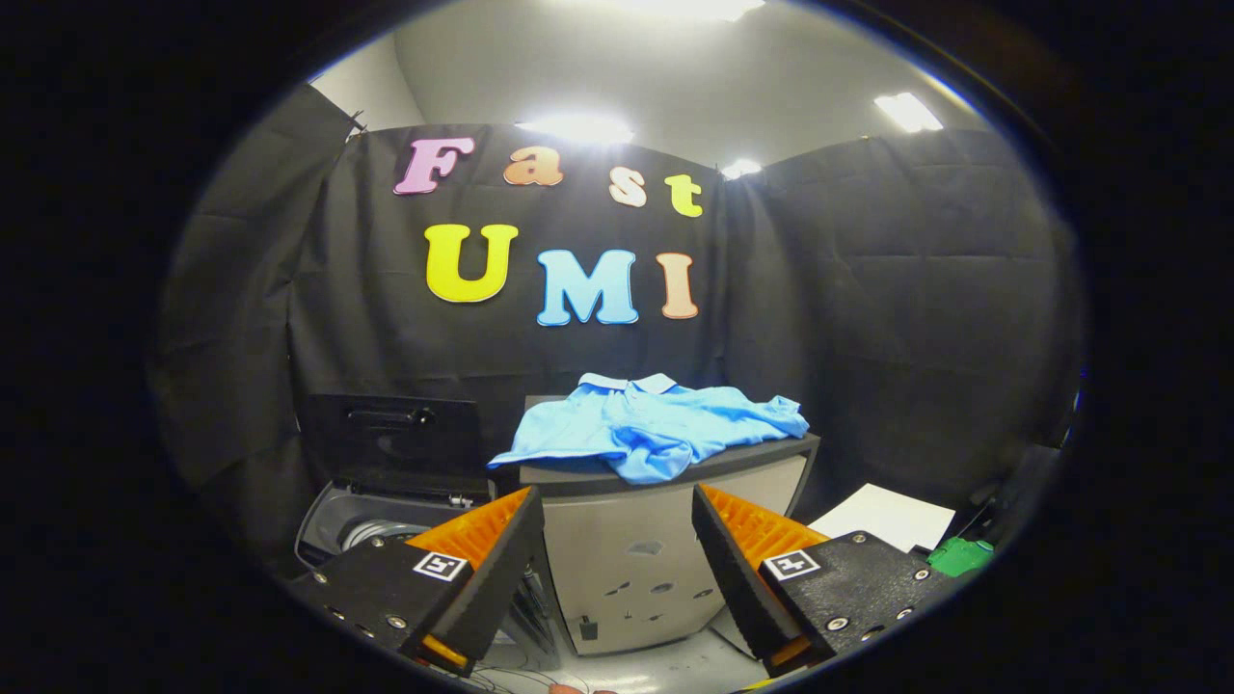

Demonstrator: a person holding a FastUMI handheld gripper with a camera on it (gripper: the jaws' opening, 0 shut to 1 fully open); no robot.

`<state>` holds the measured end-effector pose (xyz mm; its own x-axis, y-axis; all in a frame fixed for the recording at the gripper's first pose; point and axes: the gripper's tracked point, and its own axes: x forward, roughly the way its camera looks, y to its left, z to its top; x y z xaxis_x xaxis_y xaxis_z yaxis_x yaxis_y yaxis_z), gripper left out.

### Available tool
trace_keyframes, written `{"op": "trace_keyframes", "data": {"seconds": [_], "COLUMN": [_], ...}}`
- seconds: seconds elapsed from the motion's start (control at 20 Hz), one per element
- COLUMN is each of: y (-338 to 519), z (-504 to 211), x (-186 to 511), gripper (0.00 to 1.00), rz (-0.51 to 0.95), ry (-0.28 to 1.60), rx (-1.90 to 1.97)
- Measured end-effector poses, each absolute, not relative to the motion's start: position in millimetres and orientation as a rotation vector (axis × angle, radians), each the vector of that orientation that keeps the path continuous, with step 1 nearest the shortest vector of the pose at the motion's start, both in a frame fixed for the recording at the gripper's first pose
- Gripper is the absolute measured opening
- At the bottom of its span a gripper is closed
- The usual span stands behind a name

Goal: Put the clothes into the washing machine and then close the washing machine lid.

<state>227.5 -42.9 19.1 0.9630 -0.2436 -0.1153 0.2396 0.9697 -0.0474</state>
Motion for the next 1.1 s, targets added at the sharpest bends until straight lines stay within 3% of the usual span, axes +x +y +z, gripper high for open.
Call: {"op": "trace_keyframes", "data": {"seconds": [0.55,1.1], "y": [-104.9,-129.2], "z": [27.0,-37.9], "x": [409.4,455.3], "gripper": [0.96,0.96], "rz": [-0.158,-0.073], "ry": [0.323,0.587], "rx": [-0.040,0.072]}}
